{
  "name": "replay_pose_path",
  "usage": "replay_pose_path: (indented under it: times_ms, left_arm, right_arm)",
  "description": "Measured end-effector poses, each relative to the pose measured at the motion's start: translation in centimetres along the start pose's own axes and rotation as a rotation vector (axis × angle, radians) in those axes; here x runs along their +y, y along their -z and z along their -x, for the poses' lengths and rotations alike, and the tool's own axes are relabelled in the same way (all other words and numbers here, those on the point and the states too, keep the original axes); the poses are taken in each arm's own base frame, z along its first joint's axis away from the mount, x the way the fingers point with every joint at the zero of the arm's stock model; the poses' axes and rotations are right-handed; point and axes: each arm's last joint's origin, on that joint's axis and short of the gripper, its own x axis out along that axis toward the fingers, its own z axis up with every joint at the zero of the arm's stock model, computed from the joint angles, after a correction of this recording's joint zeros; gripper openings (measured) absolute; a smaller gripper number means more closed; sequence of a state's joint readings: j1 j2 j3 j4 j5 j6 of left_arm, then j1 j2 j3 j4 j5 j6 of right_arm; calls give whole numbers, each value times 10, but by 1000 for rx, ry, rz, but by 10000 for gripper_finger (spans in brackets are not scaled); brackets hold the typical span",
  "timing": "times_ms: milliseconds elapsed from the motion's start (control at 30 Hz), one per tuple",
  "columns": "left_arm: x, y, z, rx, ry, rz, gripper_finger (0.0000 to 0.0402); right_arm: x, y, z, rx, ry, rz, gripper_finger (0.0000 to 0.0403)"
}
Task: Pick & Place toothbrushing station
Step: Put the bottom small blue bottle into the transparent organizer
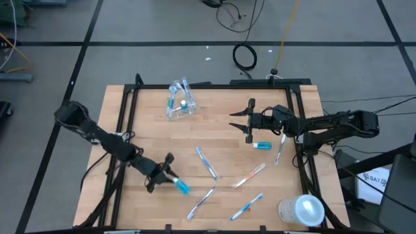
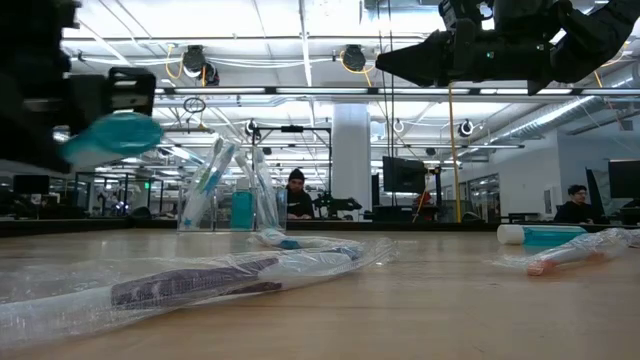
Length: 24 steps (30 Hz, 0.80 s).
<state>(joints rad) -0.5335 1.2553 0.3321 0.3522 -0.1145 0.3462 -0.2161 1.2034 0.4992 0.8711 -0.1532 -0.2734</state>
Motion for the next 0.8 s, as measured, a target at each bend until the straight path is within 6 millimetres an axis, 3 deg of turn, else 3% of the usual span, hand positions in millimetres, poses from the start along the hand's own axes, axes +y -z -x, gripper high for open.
replay_pose_path:
  times_ms: [233, 533, 633, 800]
  left_arm:
    - [50, -27, 17, 251, -24, -132, 95]
    - [129, -73, 58, 516, -160, -304, 96]
    - [154, -71, 71, 621, -196, -315, 96]
    - [191, -48, 81, 846, -236, -323, 97]
  right_arm:
    - [-1, -2, 0, -23, 7, 33, 155]
    - [-1, -3, 0, -28, 8, 33, 155]
    - [-1, -3, 0, -29, 6, 33, 155]
    - [-1, -3, 0, -28, 5, 45, 155]
